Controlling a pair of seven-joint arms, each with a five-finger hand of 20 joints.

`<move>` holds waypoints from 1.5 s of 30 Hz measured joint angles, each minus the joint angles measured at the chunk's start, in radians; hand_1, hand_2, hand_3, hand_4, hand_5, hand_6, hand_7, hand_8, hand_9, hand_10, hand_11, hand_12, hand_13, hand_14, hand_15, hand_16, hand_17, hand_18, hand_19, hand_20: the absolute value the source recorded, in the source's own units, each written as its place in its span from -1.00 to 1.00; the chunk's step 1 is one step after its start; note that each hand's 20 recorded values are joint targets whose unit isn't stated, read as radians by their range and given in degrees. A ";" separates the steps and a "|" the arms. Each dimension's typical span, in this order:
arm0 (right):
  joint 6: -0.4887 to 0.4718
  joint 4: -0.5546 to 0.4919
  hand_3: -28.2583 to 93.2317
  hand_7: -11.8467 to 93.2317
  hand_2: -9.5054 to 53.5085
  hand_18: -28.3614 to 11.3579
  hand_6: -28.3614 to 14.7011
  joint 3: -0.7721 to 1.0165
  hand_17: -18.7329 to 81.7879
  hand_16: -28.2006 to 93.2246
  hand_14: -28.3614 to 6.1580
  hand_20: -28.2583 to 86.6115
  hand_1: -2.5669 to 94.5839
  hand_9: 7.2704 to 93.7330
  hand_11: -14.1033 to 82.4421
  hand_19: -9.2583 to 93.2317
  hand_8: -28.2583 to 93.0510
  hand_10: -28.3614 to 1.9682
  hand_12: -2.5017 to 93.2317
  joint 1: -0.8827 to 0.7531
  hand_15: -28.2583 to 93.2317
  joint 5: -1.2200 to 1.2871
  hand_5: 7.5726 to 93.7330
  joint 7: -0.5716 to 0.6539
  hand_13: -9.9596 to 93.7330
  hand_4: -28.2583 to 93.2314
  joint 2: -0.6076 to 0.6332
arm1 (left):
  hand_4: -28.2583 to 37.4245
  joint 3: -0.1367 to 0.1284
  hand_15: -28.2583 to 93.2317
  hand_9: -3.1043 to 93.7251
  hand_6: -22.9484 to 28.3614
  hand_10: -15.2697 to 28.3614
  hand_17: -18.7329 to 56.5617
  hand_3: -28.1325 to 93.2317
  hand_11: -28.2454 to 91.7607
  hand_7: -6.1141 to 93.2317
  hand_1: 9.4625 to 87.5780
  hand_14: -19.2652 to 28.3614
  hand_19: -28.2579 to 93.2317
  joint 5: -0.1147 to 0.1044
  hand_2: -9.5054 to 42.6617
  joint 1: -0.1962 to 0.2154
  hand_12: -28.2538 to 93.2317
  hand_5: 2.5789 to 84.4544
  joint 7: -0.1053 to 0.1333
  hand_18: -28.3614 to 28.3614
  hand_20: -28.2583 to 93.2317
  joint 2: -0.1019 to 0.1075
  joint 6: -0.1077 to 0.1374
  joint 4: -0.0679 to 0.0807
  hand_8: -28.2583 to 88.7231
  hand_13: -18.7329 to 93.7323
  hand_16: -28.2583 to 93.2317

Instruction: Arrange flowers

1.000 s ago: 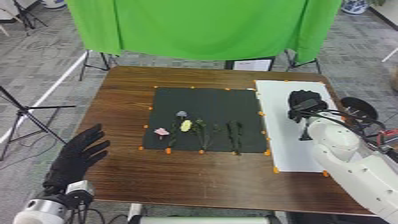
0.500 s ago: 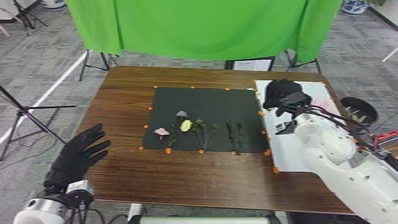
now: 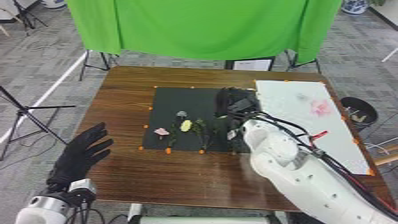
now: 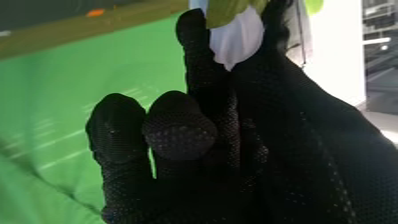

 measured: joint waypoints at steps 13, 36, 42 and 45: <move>-0.002 0.078 0.83 0.07 -1.00 -0.52 0.44 -0.047 0.24 0.03 0.43 0.52 0.07 0.89 -0.47 1.00 -0.52 0.69 0.03 0.033 0.74 -0.063 0.49 0.052 0.66 -1.00 -0.071 | -0.92 0.006 -0.02 -0.48 0.04 0.21 -0.74 0.63 -0.18 -0.46 -0.57 0.47 0.14 0.000 -0.68 -0.006 -0.24 -0.33 -0.003 0.82 -0.39 0.002 -0.001 0.003 -0.69 -0.34 -0.52; -0.027 0.093 0.83 -0.11 -1.00 -0.55 0.37 -0.035 0.18 0.02 0.34 0.53 -0.28 0.61 -0.12 1.00 -0.55 0.34 -0.39 0.030 0.76 -0.065 0.38 0.068 0.60 -1.00 -0.075 | -0.89 0.006 -0.01 -0.47 0.06 0.24 -0.75 0.60 -0.18 -0.47 -0.55 0.50 0.15 0.000 -0.63 -0.005 -0.24 -0.32 -0.003 0.83 -0.39 -0.001 -0.001 0.004 -0.69 -0.34 -0.53; -0.027 0.073 0.87 -0.14 -1.00 -0.58 0.26 0.014 0.12 0.02 0.26 0.52 -0.42 0.33 -0.08 1.00 -0.78 0.15 -0.40 0.022 0.78 -0.047 0.13 0.066 0.52 -1.00 -0.073 | -0.89 0.004 0.00 -0.47 0.06 0.24 -0.75 0.60 -0.18 -0.47 -0.55 0.50 0.16 0.000 -0.63 -0.003 -0.24 -0.32 -0.001 0.84 -0.39 -0.005 -0.001 0.003 -0.69 -0.33 -0.53; -0.027 0.037 0.89 -0.16 -1.00 -0.59 0.18 0.055 0.08 0.00 0.14 0.49 -0.43 0.16 -0.08 0.99 -0.77 0.06 -0.42 0.015 0.79 -0.007 -0.02 0.065 0.42 -1.00 -0.059 | -0.90 0.003 0.00 -0.47 0.07 0.24 -0.75 0.60 -0.18 -0.47 -0.55 0.50 0.16 0.000 -0.64 0.000 -0.24 -0.32 -0.001 0.84 -0.40 -0.007 0.000 0.002 -0.69 -0.33 -0.53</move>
